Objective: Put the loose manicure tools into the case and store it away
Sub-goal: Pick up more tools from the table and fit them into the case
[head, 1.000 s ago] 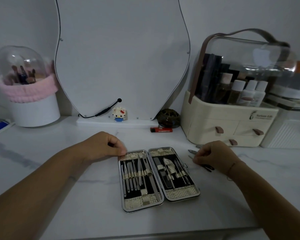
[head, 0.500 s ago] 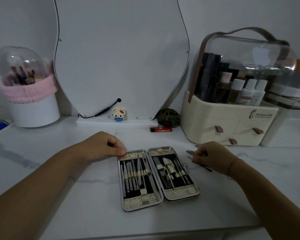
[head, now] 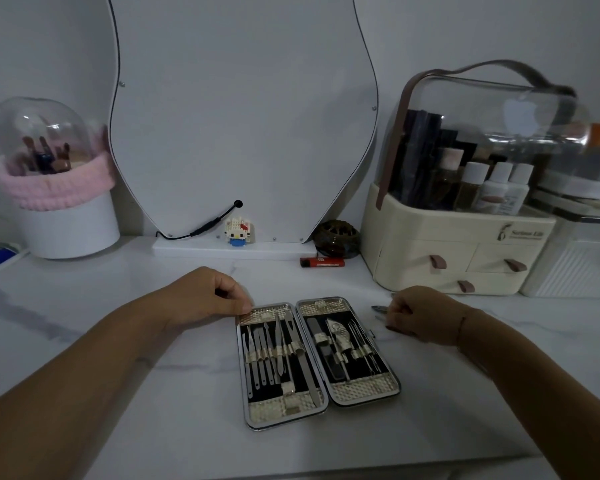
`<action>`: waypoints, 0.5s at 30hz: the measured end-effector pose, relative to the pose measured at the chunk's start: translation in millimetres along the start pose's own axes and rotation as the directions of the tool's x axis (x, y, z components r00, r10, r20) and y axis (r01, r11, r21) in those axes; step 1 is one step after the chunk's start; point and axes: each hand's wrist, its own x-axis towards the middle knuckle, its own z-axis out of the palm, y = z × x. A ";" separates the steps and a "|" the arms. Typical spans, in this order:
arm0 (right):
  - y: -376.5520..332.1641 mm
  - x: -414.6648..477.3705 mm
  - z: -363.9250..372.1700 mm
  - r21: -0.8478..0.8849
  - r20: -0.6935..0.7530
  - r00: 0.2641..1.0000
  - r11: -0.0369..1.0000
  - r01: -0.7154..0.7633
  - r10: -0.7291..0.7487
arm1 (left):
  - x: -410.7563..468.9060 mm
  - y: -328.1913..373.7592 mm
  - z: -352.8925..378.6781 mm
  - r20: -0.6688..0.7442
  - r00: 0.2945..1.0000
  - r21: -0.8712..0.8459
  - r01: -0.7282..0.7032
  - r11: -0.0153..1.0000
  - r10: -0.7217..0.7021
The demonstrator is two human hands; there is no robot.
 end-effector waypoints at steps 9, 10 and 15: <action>-0.1 -4.7 -11.0 0.579 -0.089 0.994 0.815 -0.003 0.067 | 1.7 -1.9 -0.3 0.010 1.000 0.008 -0.001 1.000 0.001; -2.7 -5.8 -11.4 0.685 -0.056 0.996 0.729 -0.016 0.074 | 1.7 -2.1 -0.3 0.009 1.000 0.008 -0.002 1.000 0.002; -32.0 -7.3 -10.8 0.874 0.035 0.997 0.486 0.001 -0.065 | 0.7 -1.1 -0.3 0.009 1.000 0.009 -0.001 1.000 0.001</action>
